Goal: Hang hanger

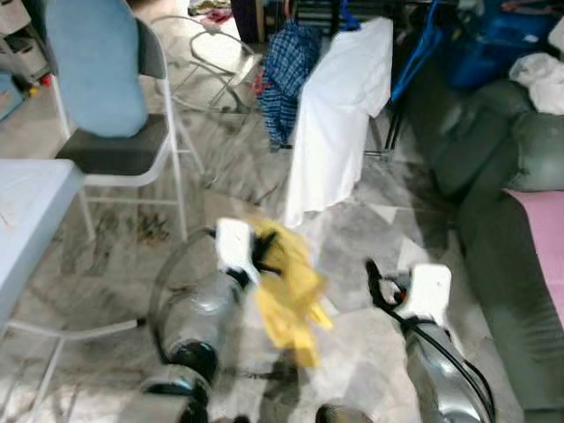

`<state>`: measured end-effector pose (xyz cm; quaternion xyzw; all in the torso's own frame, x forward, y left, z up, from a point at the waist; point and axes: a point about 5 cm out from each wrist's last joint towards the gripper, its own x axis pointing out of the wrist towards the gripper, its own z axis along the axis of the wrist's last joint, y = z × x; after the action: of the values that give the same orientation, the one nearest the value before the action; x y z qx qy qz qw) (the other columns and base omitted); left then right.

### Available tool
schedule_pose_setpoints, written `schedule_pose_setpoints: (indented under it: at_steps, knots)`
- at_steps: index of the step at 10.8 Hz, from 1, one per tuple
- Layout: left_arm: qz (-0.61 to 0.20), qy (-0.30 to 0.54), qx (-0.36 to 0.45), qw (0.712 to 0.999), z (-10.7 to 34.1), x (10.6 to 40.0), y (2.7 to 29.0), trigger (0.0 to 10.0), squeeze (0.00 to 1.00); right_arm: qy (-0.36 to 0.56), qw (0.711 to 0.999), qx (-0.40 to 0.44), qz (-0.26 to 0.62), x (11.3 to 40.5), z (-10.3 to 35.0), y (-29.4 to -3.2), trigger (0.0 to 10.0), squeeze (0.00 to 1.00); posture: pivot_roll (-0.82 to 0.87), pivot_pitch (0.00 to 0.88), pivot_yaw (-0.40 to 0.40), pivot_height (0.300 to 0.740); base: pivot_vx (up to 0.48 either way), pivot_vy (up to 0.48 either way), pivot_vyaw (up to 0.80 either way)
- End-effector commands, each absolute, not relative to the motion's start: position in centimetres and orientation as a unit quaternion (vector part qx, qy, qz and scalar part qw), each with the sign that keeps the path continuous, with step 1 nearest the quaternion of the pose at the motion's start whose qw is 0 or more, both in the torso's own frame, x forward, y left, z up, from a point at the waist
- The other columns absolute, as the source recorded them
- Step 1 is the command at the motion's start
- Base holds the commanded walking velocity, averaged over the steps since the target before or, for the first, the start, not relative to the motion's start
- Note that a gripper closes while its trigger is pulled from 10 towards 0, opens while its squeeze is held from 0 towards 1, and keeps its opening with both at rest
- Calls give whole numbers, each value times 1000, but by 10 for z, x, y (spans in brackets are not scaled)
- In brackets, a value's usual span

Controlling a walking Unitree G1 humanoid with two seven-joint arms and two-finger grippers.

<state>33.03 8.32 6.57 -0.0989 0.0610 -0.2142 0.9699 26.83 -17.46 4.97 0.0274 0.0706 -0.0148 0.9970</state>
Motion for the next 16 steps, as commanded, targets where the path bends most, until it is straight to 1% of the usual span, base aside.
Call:
schedule_pose_setpoints:
  at_steps: [1,5,10,14,16]
  knots:
    - [-226,49,-96,968,72,333,74,10000,0,82,996,24,-25,264,44,-180,10000,0,-305,159,73,740,349,0,0]
    - [-236,57,-100,965,66,326,68,10000,0,80,996,21,-27,261,43,-180,10000,0,-304,154,63,740,392,0,0]
    - [-241,62,-103,963,65,325,62,10000,0,70,996,4,-49,256,47,-195,10000,0,-320,133,56,740,392,277,0]
    - [-250,58,-99,961,68,327,57,10000,0,59,997,-7,-51,258,53,-195,10000,0,-325,127,61,740,394,274,0]
    - [-257,57,-97,960,67,325,54,10000,0,60,997,-8,-51,258,52,-194,10000,0,-325,129,62,740,465,0,0]
